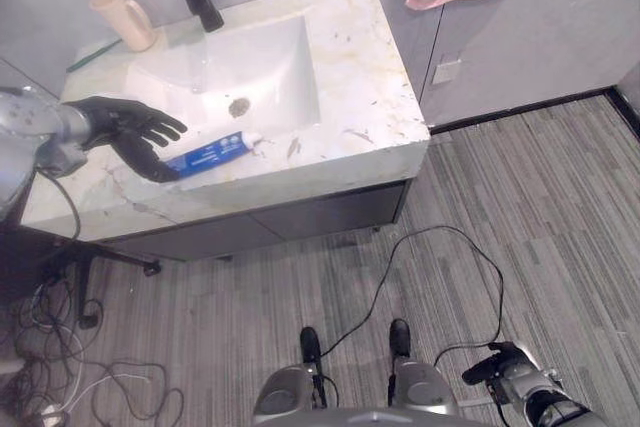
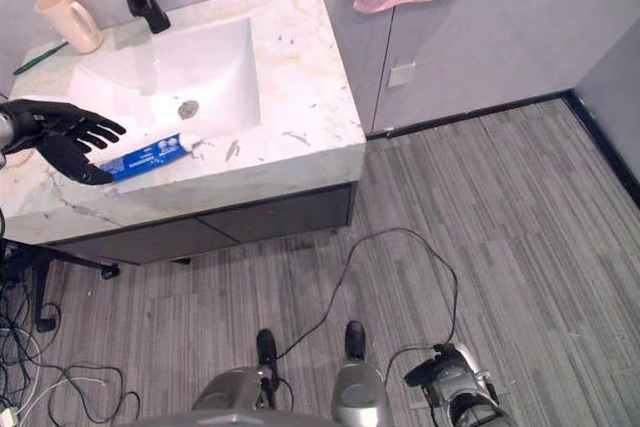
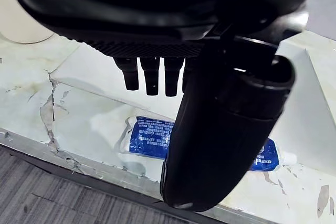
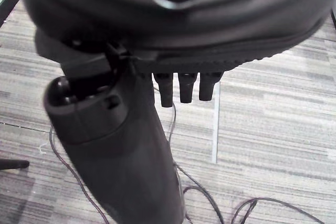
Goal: Organize the bathroom.
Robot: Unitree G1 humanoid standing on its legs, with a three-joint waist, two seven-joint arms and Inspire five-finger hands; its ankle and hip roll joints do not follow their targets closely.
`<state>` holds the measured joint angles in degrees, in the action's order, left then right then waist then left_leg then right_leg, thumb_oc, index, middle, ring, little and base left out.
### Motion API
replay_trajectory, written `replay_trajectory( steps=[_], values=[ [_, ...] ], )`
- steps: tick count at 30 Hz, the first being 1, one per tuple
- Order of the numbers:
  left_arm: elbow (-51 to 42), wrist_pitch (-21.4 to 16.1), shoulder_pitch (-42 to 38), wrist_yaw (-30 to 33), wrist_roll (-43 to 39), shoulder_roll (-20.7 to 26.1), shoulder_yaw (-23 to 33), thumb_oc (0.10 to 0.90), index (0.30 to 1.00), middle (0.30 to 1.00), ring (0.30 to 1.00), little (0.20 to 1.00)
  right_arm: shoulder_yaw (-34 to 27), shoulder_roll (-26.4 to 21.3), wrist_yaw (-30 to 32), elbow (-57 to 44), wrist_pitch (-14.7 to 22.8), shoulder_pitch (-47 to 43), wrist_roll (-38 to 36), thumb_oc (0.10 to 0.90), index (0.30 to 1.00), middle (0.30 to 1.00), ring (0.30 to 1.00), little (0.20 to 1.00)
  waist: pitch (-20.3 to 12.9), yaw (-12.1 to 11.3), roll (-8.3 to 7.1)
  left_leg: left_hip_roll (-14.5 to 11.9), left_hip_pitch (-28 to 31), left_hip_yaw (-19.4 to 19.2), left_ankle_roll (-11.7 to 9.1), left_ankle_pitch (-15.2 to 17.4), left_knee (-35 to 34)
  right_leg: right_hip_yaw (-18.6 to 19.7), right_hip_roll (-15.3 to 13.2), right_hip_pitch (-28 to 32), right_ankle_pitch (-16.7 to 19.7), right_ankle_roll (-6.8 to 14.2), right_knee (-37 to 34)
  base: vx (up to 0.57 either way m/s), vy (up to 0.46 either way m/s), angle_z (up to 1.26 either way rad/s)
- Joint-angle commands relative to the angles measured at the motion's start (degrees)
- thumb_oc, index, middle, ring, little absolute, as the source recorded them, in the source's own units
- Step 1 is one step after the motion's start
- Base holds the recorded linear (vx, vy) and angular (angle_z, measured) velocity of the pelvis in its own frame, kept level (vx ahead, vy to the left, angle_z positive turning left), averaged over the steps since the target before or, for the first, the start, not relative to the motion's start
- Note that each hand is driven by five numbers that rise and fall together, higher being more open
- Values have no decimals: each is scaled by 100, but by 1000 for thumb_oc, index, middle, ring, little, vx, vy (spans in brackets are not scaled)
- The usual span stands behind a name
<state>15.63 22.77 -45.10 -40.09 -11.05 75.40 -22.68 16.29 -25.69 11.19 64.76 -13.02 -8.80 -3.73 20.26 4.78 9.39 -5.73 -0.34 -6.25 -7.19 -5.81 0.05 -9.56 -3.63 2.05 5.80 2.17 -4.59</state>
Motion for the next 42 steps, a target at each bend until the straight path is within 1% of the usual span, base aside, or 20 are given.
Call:
replay_trajectory(
  steps=[1,7,9,13,16,20,24,28,34,37,39,42],
  values=[
    [98,-78,236,152,293,765,1001,800,900,900,900,900,-96,-495,295,-113,79,312,-172,800,900,900,900,900,-427,0,3,173,-539,-139,183,232,1428,295,-155,-377,-845,347,942,17,39,1],
    [10,-26,538,32,256,772,1240,800,900,900,900,900,-165,-535,456,-186,159,344,-119,800,900,900,900,900,-430,15,37,178,-546,-157,186,226,1478,332,-155,-371,-868,340,964,6,16,0],
    [-64,42,643,-31,237,783,1324,800,900,900,900,900,-204,-553,552,-227,181,362,-116,800,900,900,900,900,-421,23,47,182,-553,-165,186,225,1499,340,-154,-366,-870,338,963,0,0,0],
    [-149,81,724,-91,255,825,1387,800,900,900,900,900,-280,-590,734,-277,273,376,-120,800,900,900,900,900,-390,32,50,195,-563,-158,192,237,1507,351,-161,-377,-862,343,962,0,0,0],
    [-190,56,803,-114,221,856,1430,800,900,900,900,900,-321,-617,837,-303,319,376,-132,800,900,900,900,900,-388,32,59,199,-554,-171,198,245,1496,363,-163,-402,-861,349,975,0,0,0],
    [-311,-38,1084,-49,231,879,1625,800,900,900,900,900,-402,-668,1043,-433,408,419,-65,800,900,900,900,900,-390,58,105,206,-548,-192,199,243,1519,390,-163,-400,-875,345,990,5,26,-4],
    [-357,-25,1147,-24,234,899,1689,800,900,900,900,900,-441,-717,1055,-510,444,452,3,800,900,900,900,900,-383,88,136,207,-566,-211,190,231,1561,413,-169,-404,-888,344,1007,12,25,-1],
    [-346,-87,1252,-6,294,852,1773,800,900,900,900,900,-453,-733,1068,-565,424,459,57,800,900,900,900,900,-373,108,172,207,-573,-224,187,219,1616,436,-169,-406,-913,329,1043,20,25,-3],
    [-424,-8,1395,23,323,838,1871,800,900,900,900,900,-490,-815,1042,-653,404,497,151,800,900,900,900,900,-345,151,281,228,-579,-215,183,201,1646,467,-204,-465,-963,322,1143,21,47,-5],
    [-454,1,1586,-11,310,840,2025,800,900,900,900,900,-518,-855,1036,-682,441,535,231,800,900,900,900,900,-327,172,348,250,-597,-220,190,212,1664,504,-228,-519,-1004,323,1226,31,58,-1],
    [-488,32,1658,-2,302,836,2095,800,900,900,900,900,-528,-877,1029,-707,449,549,250,800,900,900,900,900,-318,186,363,252,-602,-226,192,215,1665,514,-233,-543,-1017,323,1256,18,57,-3],
    [-546,64,1941,98,283,828,2372,800,900,900,900,900,-581,-942,1020,-891,449,639,300,800,900,900,900,900,-248,235,414,254,-624,-223,197,202,1656,552,-246,-654,-1105,313,1438,-1,55,-4]
  ],
)
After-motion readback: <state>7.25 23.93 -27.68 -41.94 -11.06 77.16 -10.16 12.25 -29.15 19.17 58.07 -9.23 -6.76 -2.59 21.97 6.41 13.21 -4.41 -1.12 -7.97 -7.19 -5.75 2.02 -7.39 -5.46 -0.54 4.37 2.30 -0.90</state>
